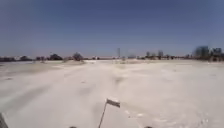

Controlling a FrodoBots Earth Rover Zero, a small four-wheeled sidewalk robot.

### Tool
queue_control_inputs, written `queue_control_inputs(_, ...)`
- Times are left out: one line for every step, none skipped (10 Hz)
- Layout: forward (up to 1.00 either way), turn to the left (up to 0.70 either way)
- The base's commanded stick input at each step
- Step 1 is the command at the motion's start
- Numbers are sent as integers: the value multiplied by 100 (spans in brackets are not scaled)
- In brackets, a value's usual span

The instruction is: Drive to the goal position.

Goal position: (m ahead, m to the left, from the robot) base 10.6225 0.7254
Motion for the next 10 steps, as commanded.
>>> queue_control_inputs(70, 0)
queue_control_inputs(70, 0)
queue_control_inputs(70, 0)
queue_control_inputs(70, 0)
queue_control_inputs(70, 0)
queue_control_inputs(70, 0)
queue_control_inputs(70, 0)
queue_control_inputs(70, 0)
queue_control_inputs(70, 0)
queue_control_inputs(70, 0)
